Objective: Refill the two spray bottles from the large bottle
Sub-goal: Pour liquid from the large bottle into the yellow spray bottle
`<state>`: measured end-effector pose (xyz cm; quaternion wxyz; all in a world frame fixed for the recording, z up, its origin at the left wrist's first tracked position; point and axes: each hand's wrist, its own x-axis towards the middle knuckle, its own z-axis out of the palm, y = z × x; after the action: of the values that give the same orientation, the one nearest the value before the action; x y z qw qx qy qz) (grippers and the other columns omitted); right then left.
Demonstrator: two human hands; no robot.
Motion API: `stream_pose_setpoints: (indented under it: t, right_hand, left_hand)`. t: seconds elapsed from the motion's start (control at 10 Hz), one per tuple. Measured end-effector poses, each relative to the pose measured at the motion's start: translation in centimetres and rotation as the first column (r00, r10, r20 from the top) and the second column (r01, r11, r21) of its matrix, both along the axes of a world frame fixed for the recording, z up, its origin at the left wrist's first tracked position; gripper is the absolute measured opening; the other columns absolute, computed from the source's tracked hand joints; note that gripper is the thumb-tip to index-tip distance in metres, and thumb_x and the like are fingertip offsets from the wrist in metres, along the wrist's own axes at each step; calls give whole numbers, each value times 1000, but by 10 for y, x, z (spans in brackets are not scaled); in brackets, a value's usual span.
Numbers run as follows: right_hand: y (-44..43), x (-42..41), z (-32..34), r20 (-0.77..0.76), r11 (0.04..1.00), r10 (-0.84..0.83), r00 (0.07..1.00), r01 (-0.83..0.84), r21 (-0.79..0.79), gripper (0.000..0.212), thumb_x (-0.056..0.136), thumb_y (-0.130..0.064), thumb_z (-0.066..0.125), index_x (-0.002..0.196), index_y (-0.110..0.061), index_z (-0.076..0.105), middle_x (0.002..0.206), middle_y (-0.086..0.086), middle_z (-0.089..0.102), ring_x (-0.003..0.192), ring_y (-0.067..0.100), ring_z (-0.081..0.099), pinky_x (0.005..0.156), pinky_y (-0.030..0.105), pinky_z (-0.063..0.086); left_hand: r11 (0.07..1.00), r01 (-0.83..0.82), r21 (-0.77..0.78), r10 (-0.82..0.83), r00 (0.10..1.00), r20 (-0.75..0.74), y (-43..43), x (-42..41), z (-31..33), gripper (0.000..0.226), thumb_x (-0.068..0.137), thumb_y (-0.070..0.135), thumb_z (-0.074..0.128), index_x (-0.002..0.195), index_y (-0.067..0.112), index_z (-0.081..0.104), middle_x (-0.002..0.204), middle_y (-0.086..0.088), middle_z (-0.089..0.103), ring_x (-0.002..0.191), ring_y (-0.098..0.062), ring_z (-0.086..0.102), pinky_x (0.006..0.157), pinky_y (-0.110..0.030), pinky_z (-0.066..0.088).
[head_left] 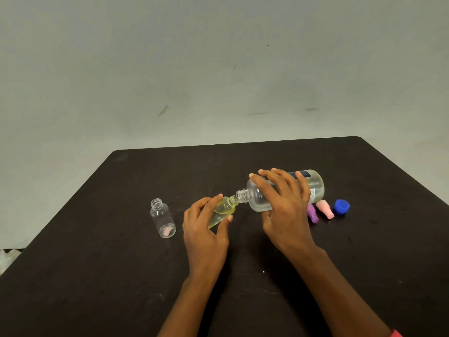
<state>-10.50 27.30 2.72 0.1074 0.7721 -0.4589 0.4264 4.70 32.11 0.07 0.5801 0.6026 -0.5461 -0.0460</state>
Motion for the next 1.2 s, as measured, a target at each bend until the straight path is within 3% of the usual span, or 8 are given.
stream_pose_setpoints:
  t: [0.3, 1.2]
  right_hand:
    - [0, 0, 0, 1, 1000, 3, 1000, -3, 1, 77, 55, 7, 77, 126, -18, 59, 127, 4, 60, 126, 23, 44, 115, 39, 11]
    - [0, 0, 0, -1, 1000, 6, 1000, -6, 6, 81, 54, 7, 78, 127, -20, 56, 128, 3, 59, 127, 21, 43, 116, 39, 10]
  left_hand:
    - [1000, 0, 11, 1, 1000, -2, 0, 0, 0, 49, 71, 7, 80, 115, 26, 67, 109, 12, 58, 107, 8, 44, 88, -32, 46]
    - [1000, 6, 8, -6, 1000, -4, 1, 0, 0, 50, 71, 6, 80, 115, 25, 67, 110, 11, 58, 109, 2, 44, 88, -33, 47]
